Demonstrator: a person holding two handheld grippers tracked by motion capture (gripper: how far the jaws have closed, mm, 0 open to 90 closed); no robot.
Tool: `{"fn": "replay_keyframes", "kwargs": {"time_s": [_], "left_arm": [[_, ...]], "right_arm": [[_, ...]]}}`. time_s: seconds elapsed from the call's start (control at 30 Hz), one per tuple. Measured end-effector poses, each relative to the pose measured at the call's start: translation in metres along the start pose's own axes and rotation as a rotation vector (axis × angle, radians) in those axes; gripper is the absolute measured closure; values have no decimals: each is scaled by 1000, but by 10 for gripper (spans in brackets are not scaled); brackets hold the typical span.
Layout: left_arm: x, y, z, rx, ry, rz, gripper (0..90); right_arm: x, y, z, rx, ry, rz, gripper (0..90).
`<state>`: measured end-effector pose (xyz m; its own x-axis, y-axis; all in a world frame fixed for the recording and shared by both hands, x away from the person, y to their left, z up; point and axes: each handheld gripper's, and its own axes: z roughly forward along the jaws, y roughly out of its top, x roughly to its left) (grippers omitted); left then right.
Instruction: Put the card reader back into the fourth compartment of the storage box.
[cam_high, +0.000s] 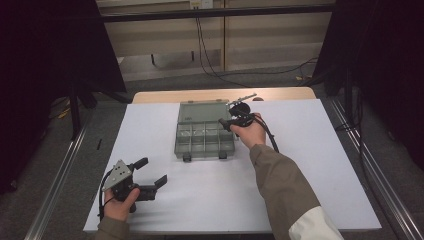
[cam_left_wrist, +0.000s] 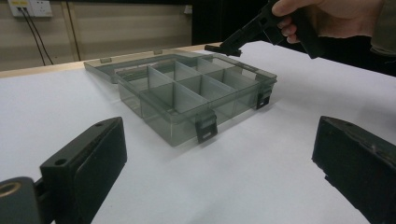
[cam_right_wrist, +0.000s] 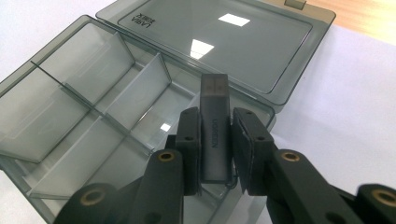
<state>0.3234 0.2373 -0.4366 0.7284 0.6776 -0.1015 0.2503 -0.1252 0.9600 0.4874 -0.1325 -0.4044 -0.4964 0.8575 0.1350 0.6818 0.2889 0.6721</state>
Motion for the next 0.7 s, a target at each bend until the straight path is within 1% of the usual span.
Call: {"fn": "replay_keyframes", "kwargs": {"time_s": [0.23, 0.7], "left_arm": [[0, 0, 0, 0, -1, 2, 32], [0, 0, -1, 2, -1, 3, 32]], "right_arm": [[1, -2, 5, 15, 3, -1, 734], [0, -4, 9, 20, -4, 5, 734]]}}
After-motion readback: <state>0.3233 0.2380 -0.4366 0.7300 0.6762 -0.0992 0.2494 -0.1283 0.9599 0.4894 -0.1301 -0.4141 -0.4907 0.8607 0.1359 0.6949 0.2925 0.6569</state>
